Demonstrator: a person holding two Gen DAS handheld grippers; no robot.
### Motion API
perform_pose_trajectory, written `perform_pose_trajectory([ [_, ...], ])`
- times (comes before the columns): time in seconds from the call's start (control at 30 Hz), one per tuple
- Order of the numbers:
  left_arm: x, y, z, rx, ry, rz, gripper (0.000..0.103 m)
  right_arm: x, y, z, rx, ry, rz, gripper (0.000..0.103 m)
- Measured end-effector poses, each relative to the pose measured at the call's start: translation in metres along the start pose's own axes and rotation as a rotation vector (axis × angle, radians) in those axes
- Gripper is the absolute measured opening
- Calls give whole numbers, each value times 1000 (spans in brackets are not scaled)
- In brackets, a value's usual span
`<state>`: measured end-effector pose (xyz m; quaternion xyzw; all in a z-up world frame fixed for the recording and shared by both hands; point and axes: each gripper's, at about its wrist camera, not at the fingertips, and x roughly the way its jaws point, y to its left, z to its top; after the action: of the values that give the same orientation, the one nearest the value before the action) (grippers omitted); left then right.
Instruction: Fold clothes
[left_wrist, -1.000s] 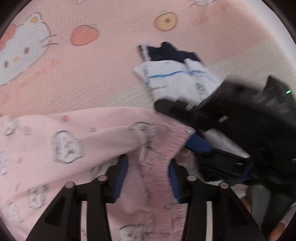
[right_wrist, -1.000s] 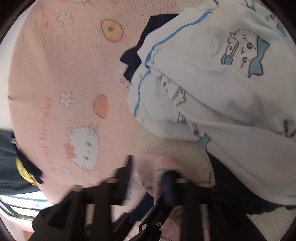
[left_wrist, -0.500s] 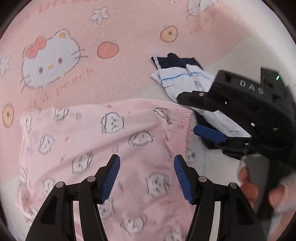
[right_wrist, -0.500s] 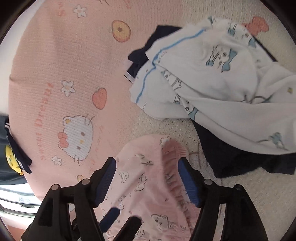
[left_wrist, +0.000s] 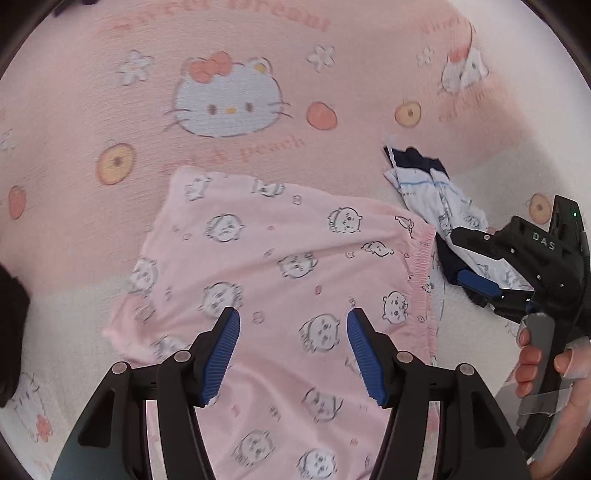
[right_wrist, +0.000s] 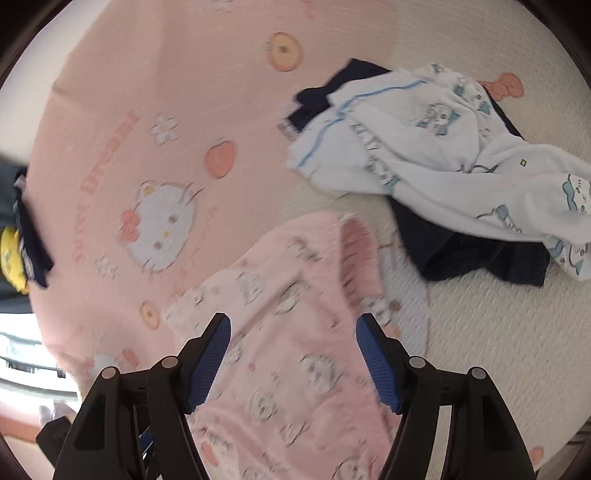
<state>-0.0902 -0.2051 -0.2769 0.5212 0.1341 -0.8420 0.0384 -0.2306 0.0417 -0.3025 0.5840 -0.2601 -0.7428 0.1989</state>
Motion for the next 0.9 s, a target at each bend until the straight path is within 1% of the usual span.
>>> perform_pose_trajectory([
  [0.07, -14, 7, -7, -1, -10, 12, 58, -15, 10, -8, -36, -6, 16, 72],
  [0.13, -28, 14, -13, -12, -22, 12, 58, -27, 22, -19, -62, -17, 17, 77],
  [0.27, -57, 30, -35, -54, -34, -21, 58, -49, 40, -47, -93, 6, -9, 77],
  [0.33, -71, 37, -50, -59, -44, -19, 58, -59, 47, -64, -101, 20, -2, 77],
  [0.43, -87, 50, -71, -86, -52, -46, 58, -70, 59, -89, -114, 35, 33, 77],
  [0.5, -93, 59, -83, -119, -45, -71, 58, -77, 66, -106, -178, 59, 43, 77],
  [0.6, -97, 70, -99, -151, -37, -89, 58, -87, 73, -133, -221, 52, 33, 78],
  [0.73, -97, 83, -118, -189, -16, -118, 58, -89, 77, -158, -268, 44, 20, 78],
  [0.87, -95, 90, -135, -192, 12, -121, 58, -89, 76, -181, -318, 29, 9, 78],
  [0.9, -94, 90, -139, -185, 20, -115, 58, -88, 72, -185, -327, 37, 1, 78],
])
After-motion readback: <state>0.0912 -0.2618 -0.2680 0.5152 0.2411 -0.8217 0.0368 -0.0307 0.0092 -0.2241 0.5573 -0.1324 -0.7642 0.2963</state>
